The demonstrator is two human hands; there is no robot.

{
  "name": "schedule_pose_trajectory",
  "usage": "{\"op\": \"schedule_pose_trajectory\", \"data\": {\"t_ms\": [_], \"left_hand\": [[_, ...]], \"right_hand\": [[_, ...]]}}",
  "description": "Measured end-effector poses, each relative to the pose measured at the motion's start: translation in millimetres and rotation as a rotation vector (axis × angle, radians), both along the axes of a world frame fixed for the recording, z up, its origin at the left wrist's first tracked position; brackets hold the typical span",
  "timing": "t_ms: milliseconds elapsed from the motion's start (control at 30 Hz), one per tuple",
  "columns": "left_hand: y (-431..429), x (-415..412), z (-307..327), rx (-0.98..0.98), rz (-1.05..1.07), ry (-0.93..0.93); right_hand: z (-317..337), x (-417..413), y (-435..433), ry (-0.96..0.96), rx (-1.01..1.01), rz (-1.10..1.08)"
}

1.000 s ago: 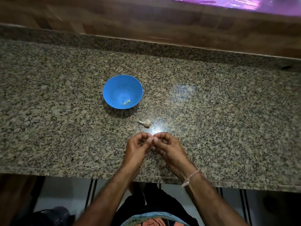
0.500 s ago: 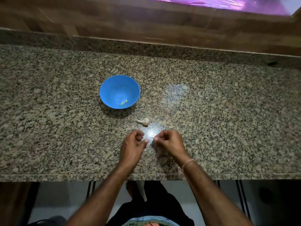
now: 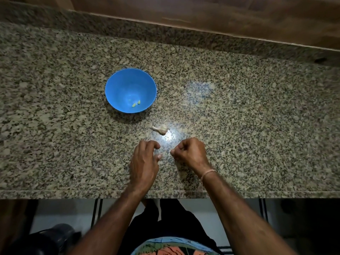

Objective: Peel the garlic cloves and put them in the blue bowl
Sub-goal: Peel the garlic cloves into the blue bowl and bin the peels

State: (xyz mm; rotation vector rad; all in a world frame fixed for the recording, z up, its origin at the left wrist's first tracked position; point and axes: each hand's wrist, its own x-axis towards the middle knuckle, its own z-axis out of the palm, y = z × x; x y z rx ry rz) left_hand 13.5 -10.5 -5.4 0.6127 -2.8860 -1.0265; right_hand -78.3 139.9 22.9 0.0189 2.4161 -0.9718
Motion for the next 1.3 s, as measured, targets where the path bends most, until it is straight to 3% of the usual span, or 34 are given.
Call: {"op": "schedule_pose_trajectory", "data": {"t_ms": [267,467,533,633,733,1000,1300], "left_hand": [[2,1,-2,-0.03,0.002,-0.017],[0,0,0,0.06,0.028,-0.029],[-2,-2,5,0.221,0.067,-0.04],[2,-4,18,0.511,0.116,-0.037],[9,0,33,0.585,0.167,0.018],[10,1,56,0.465,0.106,0.166],[6,3,65,0.256,0.001,0.211]], "right_hand": [[-9,6,-1,0.112,0.036,0.024],[-5,16,-3,0.084,-0.057,-0.029],[0,22,-1,-0.056,-0.246,-0.158],[16,31,2,-0.421,-0.644,-0.375],[25,36,1,-0.523,-0.79,-0.434],[39,31,3,-0.539,-0.868,-0.399],[45,36,7,-0.289,-0.733,-0.322]]}}
